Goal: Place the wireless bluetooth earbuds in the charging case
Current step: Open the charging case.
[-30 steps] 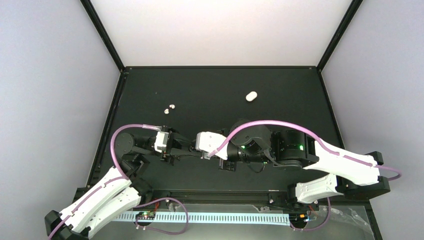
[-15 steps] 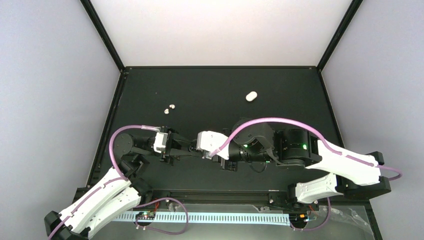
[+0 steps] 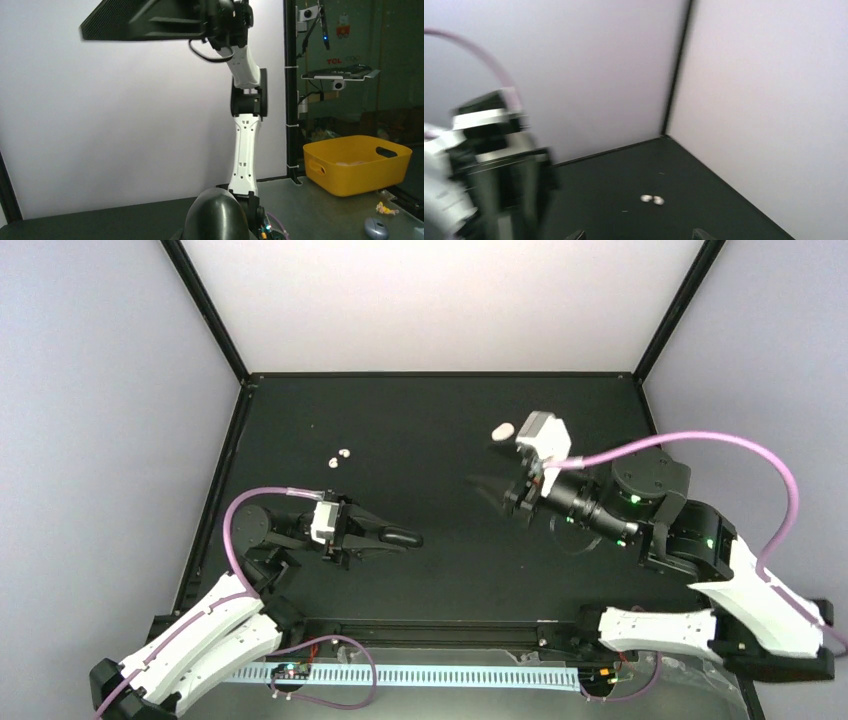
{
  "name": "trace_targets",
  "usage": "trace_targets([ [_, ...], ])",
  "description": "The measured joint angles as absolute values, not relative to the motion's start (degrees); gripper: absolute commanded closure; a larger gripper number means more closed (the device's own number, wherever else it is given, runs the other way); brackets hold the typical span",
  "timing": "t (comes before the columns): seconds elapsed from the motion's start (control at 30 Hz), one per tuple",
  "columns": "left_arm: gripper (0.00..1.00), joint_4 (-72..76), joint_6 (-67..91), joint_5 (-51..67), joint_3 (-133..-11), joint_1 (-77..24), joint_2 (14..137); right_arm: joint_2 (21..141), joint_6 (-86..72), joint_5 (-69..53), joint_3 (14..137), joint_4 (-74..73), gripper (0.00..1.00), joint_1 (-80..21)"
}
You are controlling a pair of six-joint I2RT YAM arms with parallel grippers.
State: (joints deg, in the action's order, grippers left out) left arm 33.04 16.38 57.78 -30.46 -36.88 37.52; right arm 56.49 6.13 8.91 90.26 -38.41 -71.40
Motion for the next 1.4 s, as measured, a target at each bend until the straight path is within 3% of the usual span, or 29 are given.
trace_targets([
  [0.17, 0.99, 31.9, 16.6, 56.8, -30.3, -36.9, 37.1, 53.8, -0.2, 4.8, 81.1, -31.4, 0.35, -59.2],
  [0.27, 0.98, 30.1, 16.4, 56.1, -30.3, -36.9, 36.5, 55.4, -2.5, -3.8, 78.2, -29.5, 0.26, -58.5],
  [0.43, 0.98, 30.2, 18.4, 54.0, -30.2, -36.9, 36.7, 57.4, -3.5, -13.2, 76.1, -29.3, 0.20, -59.8],
  [1.0, 0.99, 35.1, 24.8, 52.1, -30.3, -37.0, 42.2, 60.8, -3.6, -18.0, 75.2, -28.9, 0.19, -61.2],
  [1.4, 0.98, 35.7, 25.4, 52.2, -30.6, -37.3, 42.9, 63.2, -4.0, -15.1, 75.3, -30.0, 0.24, -61.3],
])
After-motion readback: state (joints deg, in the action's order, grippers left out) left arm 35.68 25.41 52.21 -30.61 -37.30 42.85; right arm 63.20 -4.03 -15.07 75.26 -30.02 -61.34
